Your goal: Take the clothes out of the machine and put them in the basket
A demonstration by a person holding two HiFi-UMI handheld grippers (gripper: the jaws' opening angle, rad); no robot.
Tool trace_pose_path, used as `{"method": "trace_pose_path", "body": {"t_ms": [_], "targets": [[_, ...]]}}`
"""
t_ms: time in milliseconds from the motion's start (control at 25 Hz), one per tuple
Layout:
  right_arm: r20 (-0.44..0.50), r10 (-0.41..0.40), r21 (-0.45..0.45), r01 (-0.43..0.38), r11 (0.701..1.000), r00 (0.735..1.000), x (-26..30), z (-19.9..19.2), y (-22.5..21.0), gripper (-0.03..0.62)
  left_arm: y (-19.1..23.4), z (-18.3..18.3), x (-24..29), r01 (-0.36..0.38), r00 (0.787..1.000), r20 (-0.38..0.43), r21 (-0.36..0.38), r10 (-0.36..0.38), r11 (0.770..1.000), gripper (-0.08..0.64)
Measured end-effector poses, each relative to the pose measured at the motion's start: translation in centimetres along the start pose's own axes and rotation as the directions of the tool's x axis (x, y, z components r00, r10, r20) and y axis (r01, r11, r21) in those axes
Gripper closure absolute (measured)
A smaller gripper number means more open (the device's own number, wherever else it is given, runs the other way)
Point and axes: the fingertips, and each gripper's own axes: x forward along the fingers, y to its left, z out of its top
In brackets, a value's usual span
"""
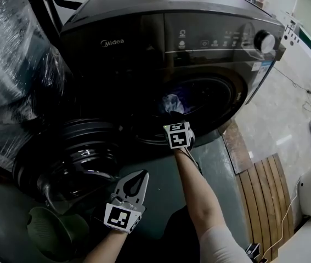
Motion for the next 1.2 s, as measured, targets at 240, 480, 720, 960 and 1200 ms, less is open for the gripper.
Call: {"method": "trace_pose_path", "body": {"t_ms": [240, 480, 720, 960, 1200], "targets": [[0.012, -0.016, 0.003, 0.016, 1.000, 1.000, -1.3, 1.1, -0.4, 0.546, 0.1, 1.2, -0.3, 0.011, 1.000, 0.028, -0.007, -0.011, 1.000, 0.538], [0.019, -0.026, -0.005, 0.027, 1.000, 0.999, -2.9, 2.0, -0.8, 0.546, 0.3, 1.7, -0.4, 0.018, 0.999, 0.046, -0.018, -0.017, 1.000, 0.538], [0.053, -0.025, 0.007, 0.025, 1.000, 0.998, -5.3, 3.4, -1.2, 0.546, 0.6, 2.6, -0.8, 0.019, 0.997, 0.076, -0.046, -0.015, 0.999, 0.538], [0.084, -0.027, -0.004, 0.027, 1.000, 0.996, -7.9, 4.7, -1.7, 0.546, 0.5, 3.2, -0.9, 0.033, 0.996, 0.090, -0.058, -0.027, 0.998, 0.538], [0.121, -0.030, -0.007, 0.031, 0.999, 0.992, -10.6, 6.0, -2.1, 0.546, 0.1, 3.3, -1.0, 0.053, 0.994, 0.100, -0.081, -0.045, 0.995, 0.538]]}}
